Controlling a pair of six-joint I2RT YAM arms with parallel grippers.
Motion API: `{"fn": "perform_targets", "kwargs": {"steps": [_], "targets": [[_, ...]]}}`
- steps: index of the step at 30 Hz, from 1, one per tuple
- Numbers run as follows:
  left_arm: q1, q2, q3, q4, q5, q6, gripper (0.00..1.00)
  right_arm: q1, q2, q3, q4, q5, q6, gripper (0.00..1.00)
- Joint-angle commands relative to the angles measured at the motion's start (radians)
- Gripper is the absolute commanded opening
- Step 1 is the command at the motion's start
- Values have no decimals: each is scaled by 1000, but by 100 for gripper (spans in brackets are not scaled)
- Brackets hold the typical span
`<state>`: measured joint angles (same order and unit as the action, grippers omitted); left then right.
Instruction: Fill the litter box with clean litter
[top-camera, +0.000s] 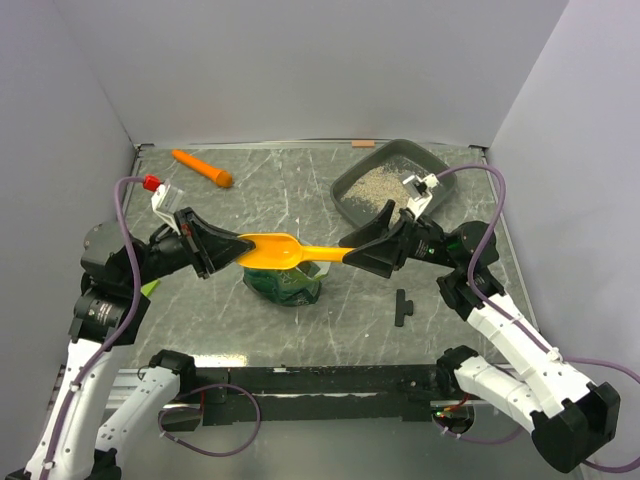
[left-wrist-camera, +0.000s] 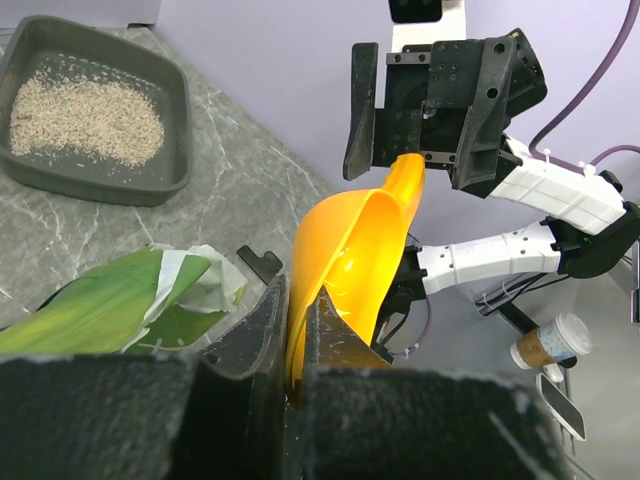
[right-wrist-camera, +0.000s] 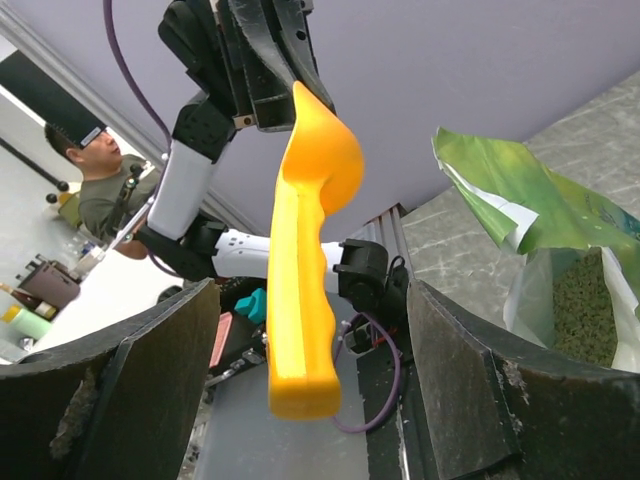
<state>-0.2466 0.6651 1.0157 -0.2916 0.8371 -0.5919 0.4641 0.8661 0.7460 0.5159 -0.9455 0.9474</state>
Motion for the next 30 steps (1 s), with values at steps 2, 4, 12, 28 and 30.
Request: {"fn": "perform_targets", "kwargs": {"steps": [2,4,12,28,30], "targets": [[-3,-5,-6,92,3,-37,1,13,-15,15,75,11,13,81],[-5,-9,-14,103,5,-42,1,21,-7,19,82,19,16,79],[-3,-12,-26,115,-3,-48,1,67,22,47,65,48,-6,71],[-3,-19,-31,115,-7,-48,1,123,48,107,1,77,-62,34],[-3,-19,-29,120,-9,-48,1,127,53,119,-28,88,-75,0]]}}
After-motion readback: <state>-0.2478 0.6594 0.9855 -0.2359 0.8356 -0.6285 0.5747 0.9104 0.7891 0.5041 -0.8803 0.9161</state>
